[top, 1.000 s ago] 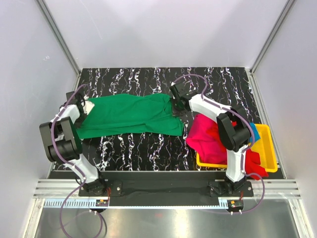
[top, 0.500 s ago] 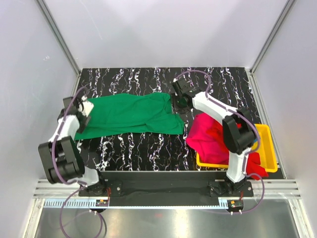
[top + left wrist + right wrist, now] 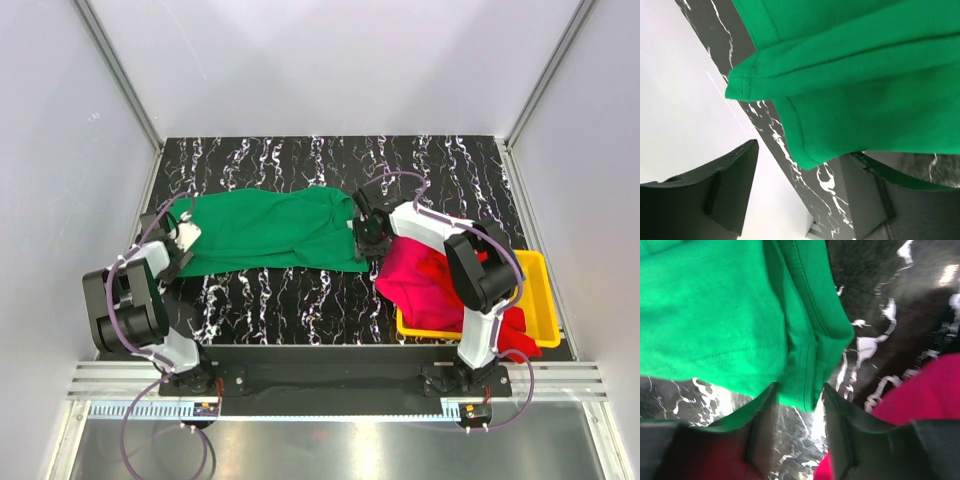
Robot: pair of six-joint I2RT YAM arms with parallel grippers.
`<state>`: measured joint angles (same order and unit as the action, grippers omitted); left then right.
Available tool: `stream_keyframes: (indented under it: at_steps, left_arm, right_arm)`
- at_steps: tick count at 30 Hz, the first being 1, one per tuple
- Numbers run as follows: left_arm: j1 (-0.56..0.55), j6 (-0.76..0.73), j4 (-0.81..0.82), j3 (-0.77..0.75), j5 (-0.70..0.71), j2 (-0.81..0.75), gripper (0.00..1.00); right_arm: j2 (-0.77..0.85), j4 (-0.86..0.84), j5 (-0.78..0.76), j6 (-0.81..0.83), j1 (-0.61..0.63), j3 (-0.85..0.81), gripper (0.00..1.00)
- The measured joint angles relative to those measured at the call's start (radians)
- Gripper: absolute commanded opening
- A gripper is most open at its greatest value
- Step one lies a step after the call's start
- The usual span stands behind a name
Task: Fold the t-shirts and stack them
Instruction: Fold the tshirt
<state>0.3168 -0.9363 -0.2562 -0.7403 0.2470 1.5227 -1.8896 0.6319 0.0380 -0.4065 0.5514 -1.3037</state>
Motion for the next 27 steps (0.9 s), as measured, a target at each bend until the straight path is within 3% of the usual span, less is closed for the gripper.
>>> stream_keyframes:
  at_steps: [1, 3, 6, 7, 8, 19, 27]
  left_arm:
    - [-0.001, -0.003, 0.012, 0.0, 0.0, 0.005, 0.57]
    - [-0.003, -0.013, 0.047, 0.009, -0.005, 0.011, 0.49]
    - [-0.007, -0.026, 0.087, 0.031, -0.014, 0.011, 0.3]
    - [-0.008, -0.03, 0.094, 0.037, -0.018, 0.011, 0.24]
    - [-0.008, -0.033, 0.099, 0.041, -0.022, 0.011, 0.0]
    - [0.067, -0.078, 0.108, 0.036, -0.045, -0.025, 0.0]
    - [0.109, -0.203, 0.007, 0.102, -0.108, -0.263, 0.0]
  right_arm:
    - [-0.01, -0.009, 0.007, -0.004, 0.0, 0.004, 0.32]
    - [-0.022, -0.019, 0.015, -0.012, 0.0, 0.013, 0.16]
    - [-0.026, -0.028, 0.021, -0.022, 0.0, 0.018, 0.0]
    - [-0.026, -0.032, 0.025, -0.023, 0.0, 0.018, 0.0]
    - [-0.026, -0.035, 0.027, -0.025, 0.0, 0.018, 0.0]
    - [0.04, -0.013, 0.024, -0.015, -0.024, 0.068, 0.0]
    - [0.171, 0.024, 0.034, -0.014, -0.026, 0.144, 0.0]
